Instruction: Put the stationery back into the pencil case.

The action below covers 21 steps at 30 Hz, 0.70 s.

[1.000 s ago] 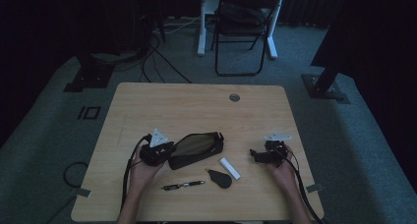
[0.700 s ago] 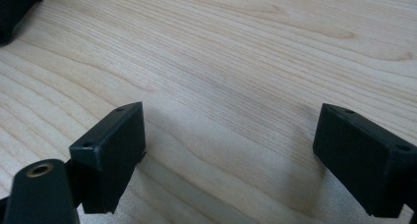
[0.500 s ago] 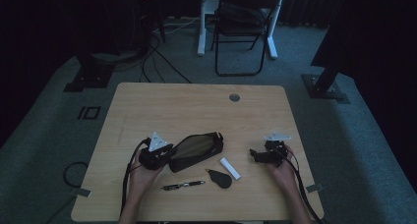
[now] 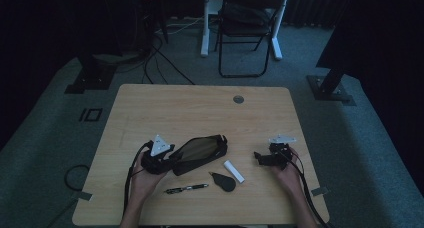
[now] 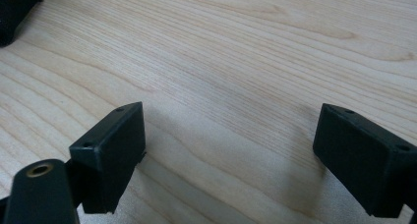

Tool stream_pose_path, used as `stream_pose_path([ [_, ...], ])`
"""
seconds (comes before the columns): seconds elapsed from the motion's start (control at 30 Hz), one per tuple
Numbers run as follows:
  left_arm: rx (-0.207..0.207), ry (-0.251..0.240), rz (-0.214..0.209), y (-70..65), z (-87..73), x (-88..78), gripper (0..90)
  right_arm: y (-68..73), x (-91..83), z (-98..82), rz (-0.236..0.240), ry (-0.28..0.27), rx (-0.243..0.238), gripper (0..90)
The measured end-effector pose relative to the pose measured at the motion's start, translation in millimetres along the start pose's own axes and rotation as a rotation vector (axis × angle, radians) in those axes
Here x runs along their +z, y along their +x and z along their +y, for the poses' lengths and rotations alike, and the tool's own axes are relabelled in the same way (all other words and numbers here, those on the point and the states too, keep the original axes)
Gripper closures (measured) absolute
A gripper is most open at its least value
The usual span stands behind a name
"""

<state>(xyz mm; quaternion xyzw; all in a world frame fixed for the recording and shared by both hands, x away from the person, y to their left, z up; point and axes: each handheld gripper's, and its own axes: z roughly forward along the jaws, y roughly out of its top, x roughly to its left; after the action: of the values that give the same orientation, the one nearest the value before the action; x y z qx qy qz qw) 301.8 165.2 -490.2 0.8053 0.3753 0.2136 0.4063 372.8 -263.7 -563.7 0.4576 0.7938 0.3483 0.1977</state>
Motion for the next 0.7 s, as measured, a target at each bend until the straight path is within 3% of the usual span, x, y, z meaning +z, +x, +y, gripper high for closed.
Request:
stream_pose_path([
  [0.3,-0.041,-0.027,0.035,6.4,-6.7,-13.7,51.3,-0.4,0.0,0.0,-0.006,0.000,0.004,12.3],
  [0.7,-0.063,-0.041,0.064,8.1,-16.8,-26.8,48.8,-1.2,-0.6,-0.5,-0.006,-0.005,0.004,14.2],
])
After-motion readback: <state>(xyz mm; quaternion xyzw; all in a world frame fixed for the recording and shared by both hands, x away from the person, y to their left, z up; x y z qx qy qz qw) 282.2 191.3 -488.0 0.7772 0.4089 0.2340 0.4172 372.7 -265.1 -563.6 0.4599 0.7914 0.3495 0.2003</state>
